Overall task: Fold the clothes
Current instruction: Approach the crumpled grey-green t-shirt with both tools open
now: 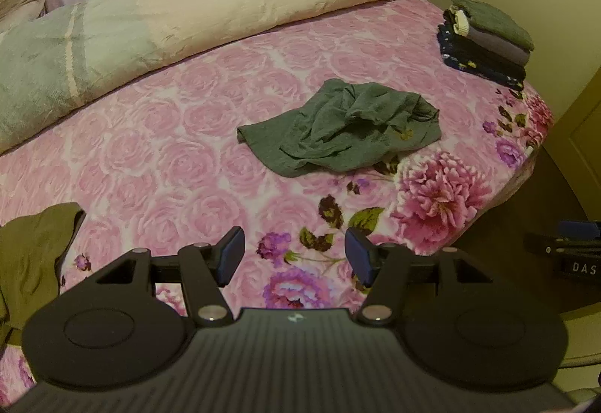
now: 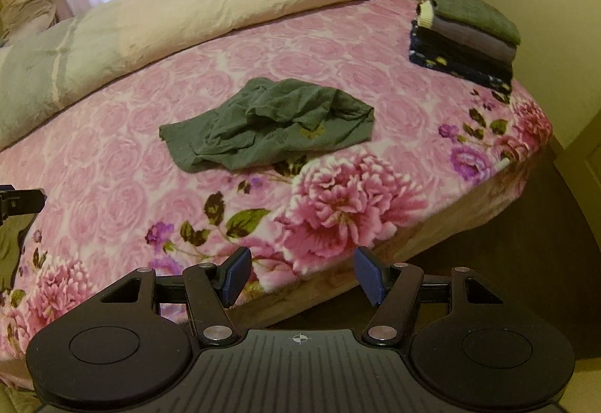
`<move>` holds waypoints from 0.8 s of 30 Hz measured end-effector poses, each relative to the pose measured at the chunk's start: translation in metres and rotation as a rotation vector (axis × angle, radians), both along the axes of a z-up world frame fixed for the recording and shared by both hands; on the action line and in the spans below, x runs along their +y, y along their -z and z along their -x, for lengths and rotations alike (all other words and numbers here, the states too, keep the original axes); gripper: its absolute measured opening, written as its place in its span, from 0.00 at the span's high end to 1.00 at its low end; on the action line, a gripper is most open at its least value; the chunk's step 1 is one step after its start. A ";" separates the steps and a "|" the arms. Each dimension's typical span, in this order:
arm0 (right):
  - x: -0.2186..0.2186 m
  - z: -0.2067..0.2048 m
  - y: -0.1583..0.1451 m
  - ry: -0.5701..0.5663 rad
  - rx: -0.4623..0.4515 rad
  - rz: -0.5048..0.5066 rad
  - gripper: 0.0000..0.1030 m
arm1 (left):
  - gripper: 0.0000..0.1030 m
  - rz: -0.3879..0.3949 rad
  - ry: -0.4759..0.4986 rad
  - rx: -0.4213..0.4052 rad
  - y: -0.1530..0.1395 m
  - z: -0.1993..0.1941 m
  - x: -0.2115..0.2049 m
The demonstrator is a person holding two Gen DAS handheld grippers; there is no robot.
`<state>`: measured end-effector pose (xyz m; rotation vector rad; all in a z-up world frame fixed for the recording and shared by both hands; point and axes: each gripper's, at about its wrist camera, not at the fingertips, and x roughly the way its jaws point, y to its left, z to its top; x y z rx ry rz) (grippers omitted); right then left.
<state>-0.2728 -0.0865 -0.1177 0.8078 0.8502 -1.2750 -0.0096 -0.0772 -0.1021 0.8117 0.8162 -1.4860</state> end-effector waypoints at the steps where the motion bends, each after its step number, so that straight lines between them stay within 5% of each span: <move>1: 0.001 0.000 0.000 0.004 0.001 0.002 0.38 | 0.47 0.001 0.004 0.002 0.000 0.000 0.000; 14: -0.021 -0.002 -0.002 0.006 0.013 0.026 0.38 | 0.47 0.018 -0.034 0.035 0.005 -0.011 -0.025; 24: -0.087 0.020 0.012 -0.040 0.002 -0.006 0.38 | 0.47 -0.008 -0.097 0.039 0.021 0.004 -0.075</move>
